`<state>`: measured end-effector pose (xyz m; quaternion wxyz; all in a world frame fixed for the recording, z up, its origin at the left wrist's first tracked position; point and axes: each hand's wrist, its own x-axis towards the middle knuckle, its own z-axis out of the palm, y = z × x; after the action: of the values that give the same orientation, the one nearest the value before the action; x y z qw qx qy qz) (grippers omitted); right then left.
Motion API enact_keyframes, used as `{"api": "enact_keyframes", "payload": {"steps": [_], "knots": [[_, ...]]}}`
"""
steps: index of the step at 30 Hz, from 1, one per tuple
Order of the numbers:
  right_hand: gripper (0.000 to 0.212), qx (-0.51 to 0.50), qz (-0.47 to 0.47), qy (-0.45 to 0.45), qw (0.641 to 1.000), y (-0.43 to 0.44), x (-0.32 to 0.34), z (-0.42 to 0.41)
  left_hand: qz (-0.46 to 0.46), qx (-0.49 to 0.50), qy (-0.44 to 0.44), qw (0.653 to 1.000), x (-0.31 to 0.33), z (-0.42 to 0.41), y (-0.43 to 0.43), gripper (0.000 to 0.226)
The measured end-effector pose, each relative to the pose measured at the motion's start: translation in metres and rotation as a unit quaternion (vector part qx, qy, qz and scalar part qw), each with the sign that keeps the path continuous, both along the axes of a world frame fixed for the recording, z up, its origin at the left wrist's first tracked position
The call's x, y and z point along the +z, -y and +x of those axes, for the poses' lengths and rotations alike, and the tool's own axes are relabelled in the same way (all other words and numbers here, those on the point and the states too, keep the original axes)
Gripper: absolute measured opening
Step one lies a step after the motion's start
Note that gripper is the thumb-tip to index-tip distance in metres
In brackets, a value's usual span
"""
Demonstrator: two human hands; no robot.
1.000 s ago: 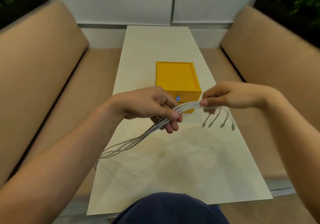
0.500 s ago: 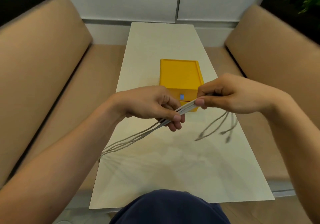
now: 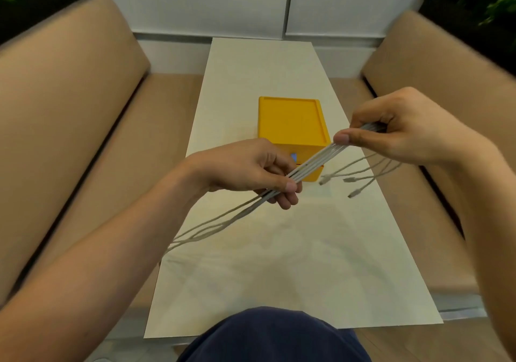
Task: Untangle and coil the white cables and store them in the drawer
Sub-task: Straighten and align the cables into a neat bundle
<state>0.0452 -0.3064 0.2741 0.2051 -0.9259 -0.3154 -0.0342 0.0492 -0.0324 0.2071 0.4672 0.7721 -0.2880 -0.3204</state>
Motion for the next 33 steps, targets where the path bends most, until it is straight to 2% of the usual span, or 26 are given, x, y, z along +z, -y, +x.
{"api": "enact_keyframes", "payload": {"steps": [3,7,9,12,15,19,22,25,28,30,33], "knots": [[0.038,-0.008,0.001,-0.021,1.0,0.008,-0.01,0.004,-0.008,0.012,0.015,1.0,-0.006,0.003,0.0,0.011],[0.044,-0.082,-0.021,-0.07,0.994,0.011,-0.04,0.014,-0.023,0.05,0.028,0.998,-0.006,0.008,0.001,0.008],[0.039,-0.095,-0.019,-0.096,0.991,0.004,-0.057,0.014,-0.01,0.055,0.029,0.998,-0.01,0.008,0.004,0.007],[0.033,-0.062,0.039,-0.128,0.989,-0.019,-0.069,0.006,0.002,0.056,0.021,0.998,-0.015,0.008,0.01,0.008],[0.035,-0.009,0.015,-0.156,0.988,-0.035,-0.076,0.003,0.0,0.06,0.018,0.998,-0.015,0.008,0.01,0.009],[0.038,0.016,0.004,-0.132,0.991,-0.033,-0.073,0.006,0.019,0.04,-0.009,0.999,-0.016,0.007,0.001,0.017],[0.039,0.029,-0.001,-0.13,0.991,-0.031,-0.064,0.006,0.015,0.061,0.033,0.997,-0.015,0.006,0.002,0.014],[0.034,0.021,-0.012,-0.07,0.997,-0.026,-0.046,0.008,-0.029,0.094,0.062,0.993,-0.009,0.007,0.009,0.009],[0.039,0.032,-0.039,0.012,0.999,-0.019,-0.02,0.005,-0.048,0.096,0.056,0.993,0.002,0.007,0.016,0.01],[0.044,0.037,-0.056,0.03,0.997,-0.014,-0.009,0.004,-0.039,0.078,0.044,0.995,0.007,0.008,0.021,0.012],[0.054,0.02,-0.065,0.05,0.996,-0.009,-0.013,0.006,-0.049,0.094,0.077,0.991,0.006,0.008,0.029,0.012]]}}
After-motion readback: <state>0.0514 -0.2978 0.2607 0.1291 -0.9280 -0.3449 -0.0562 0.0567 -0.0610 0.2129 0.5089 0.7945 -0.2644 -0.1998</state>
